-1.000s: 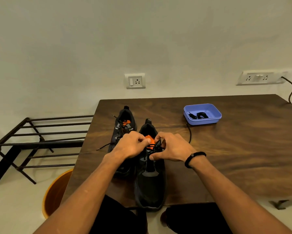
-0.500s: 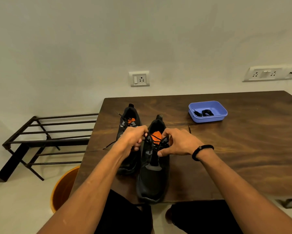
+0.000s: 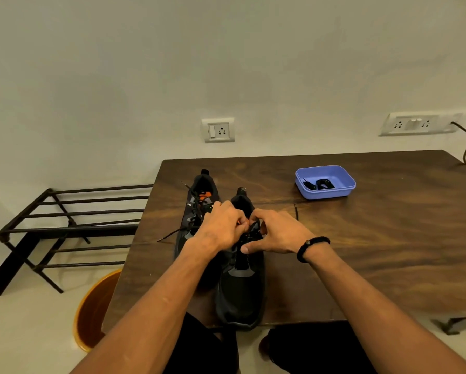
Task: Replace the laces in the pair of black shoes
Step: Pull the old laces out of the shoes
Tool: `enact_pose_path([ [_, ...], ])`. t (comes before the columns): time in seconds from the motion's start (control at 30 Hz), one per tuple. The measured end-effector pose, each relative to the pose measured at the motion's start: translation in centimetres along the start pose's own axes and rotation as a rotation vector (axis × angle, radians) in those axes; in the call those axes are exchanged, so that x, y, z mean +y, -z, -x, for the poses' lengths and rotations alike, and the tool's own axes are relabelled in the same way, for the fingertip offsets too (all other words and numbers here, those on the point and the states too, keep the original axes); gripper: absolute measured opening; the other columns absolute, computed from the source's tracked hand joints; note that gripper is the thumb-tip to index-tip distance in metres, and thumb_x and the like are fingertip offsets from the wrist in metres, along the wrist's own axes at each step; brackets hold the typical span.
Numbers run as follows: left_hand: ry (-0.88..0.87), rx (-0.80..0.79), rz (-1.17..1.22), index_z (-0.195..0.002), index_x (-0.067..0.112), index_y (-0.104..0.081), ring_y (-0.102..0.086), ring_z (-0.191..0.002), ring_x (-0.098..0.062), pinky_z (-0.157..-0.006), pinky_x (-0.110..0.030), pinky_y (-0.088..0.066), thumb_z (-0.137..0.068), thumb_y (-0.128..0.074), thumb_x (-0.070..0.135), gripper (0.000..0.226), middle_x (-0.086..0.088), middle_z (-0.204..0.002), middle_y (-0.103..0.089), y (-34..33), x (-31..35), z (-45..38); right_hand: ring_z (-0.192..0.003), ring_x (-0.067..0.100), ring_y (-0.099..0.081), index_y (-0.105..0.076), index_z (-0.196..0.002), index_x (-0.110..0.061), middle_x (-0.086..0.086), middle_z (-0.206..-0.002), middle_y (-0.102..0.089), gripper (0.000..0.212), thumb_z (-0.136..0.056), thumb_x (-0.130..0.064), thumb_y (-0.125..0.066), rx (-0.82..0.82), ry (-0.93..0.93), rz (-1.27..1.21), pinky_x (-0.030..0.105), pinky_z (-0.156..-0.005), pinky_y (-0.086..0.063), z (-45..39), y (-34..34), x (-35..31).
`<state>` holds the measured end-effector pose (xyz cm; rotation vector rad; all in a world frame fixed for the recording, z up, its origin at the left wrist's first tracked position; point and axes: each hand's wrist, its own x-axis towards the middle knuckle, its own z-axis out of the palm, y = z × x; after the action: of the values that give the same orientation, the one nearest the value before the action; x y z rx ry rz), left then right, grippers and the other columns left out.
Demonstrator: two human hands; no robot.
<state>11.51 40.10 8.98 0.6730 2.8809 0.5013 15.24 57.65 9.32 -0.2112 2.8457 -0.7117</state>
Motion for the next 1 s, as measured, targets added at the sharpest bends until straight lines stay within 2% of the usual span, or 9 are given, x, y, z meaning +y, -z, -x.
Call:
enact_pose_path([
  [0.07,0.050,0.040,-0.041,-0.086,0.035,-0.062,-0.044,-0.111,-0.027,-0.089,-0.048,-0.047,-0.099,-0.057,0.034,0.014,-0.002,-0.112,-0.052,0.4,0.0,0.2,-0.093,0.012,-0.061,-0.057,-0.116,-0.030,-0.007,-0.105,-0.067,0.063,-0.070,-0.062,-0.086,-0.002,-0.004,0.000,0.026,-0.067,-0.047,0.0,0.0,0.1],
  [0.23,0.419,0.447,0.048,-0.115,0.019,-0.065,-0.048,-0.119,-0.032,-0.094,-0.051,-0.049,-0.103,-0.052,0.032,0.023,-0.013,-0.123,-0.059,2.0,-1.3,1.5,-0.098,0.015,-0.060,-0.057,-0.122,-0.028,-0.006,-0.111,-0.064,0.068,-0.070,-0.061,-0.087,0.010,-0.028,-0.006,0.029,-0.070,-0.046,0.0,-0.2,0.0],
  [0.3,0.454,0.426,0.058,-0.125,0.023,-0.060,-0.045,-0.126,-0.033,-0.100,-0.053,-0.046,-0.100,-0.057,0.036,0.028,-0.014,-0.131,-0.055,1.9,-1.8,1.8,-0.095,0.015,-0.058,-0.057,-0.122,-0.028,-0.007,-0.103,-0.060,0.068,-0.070,-0.060,-0.087,0.009,-0.036,-0.012,0.026,-0.064,-0.041,0.0,-0.2,0.0],
  [0.4,0.220,0.232,0.066,-0.139,0.036,-0.053,-0.035,-0.135,-0.034,-0.106,-0.053,-0.041,-0.098,-0.061,0.039,0.042,-0.009,-0.142,-0.048,1.4,-1.6,1.3,-0.089,0.013,-0.056,-0.057,-0.121,-0.027,-0.011,-0.094,-0.056,0.067,-0.070,-0.059,-0.088,0.020,-0.025,0.000,0.023,-0.059,-0.037,0.0,-0.1,-0.2],
  [0.47,0.041,0.073,0.029,-0.138,0.040,-0.058,-0.030,-0.139,-0.032,-0.109,-0.052,-0.038,-0.100,-0.060,0.042,0.038,-0.004,-0.146,-0.044,0.9,-0.7,0.7,-0.086,0.013,-0.056,-0.057,-0.118,-0.026,-0.013,-0.088,-0.054,0.065,-0.070,-0.058,-0.088,0.026,-0.019,-0.006,0.023,-0.057,-0.037,0.0,-0.2,-0.2],
  [0.53,-0.001,-0.048,-0.019,-0.135,0.038,-0.063,-0.026,-0.139,-0.030,-0.109,-0.051,-0.035,-0.102,-0.057,0.043,0.034,-0.003,-0.147,-0.039,0.3,0.0,0.2,-0.084,0.013,-0.057,-0.058,-0.114,-0.025,-0.014,-0.086,-0.054,0.062,-0.070,-0.057,-0.088,0.032,-0.022,-0.007,0.025,-0.058,-0.039,0.0,-0.3,-0.1],
  [0.7,0.016,-0.036,-0.010,-0.103,0.033,-0.073,-0.034,-0.124,-0.028,-0.102,-0.047,-0.040,-0.099,-0.063,0.044,0.016,-0.004,-0.124,-0.044,0.4,-0.2,-0.1,-0.092,0.015,-0.060,-0.058,-0.115,-0.028,-0.005,-0.102,-0.063,0.064,-0.068,-0.060,-0.088,0.025,-0.038,0.007,0.028,-0.063,-0.044,-0.1,-0.4,0.2],
  [0.87,0.167,0.365,0.096,-0.091,0.034,-0.076,-0.052,-0.107,-0.023,-0.084,-0.045,-0.055,-0.097,-0.061,0.038,0.016,0.004,-0.108,-0.062,1.2,-1.6,0.3,-0.095,0.015,-0.060,-0.058,-0.121,-0.031,-0.003,-0.115,-0.065,0.069,-0.066,-0.061,-0.089,0.020,-0.041,0.003,0.025,-0.062,-0.041,-0.4,-0.5,0.2],
  [1.0,0.478,0.587,0.052,-0.111,0.020,-0.072,-0.050,-0.120,-0.033,-0.090,-0.051,-0.053,-0.102,-0.054,0.034,0.024,-0.011,-0.120,-0.062,2.4,-2.5,1.2,-0.102,0.018,-0.060,-0.056,-0.125,-0.030,0.000,-0.122,-0.063,0.072,-0.068,-0.061,-0.088,0.004,-0.067,0.012,0.030,-0.070,-0.044,-0.4,-0.4,0.2],
])
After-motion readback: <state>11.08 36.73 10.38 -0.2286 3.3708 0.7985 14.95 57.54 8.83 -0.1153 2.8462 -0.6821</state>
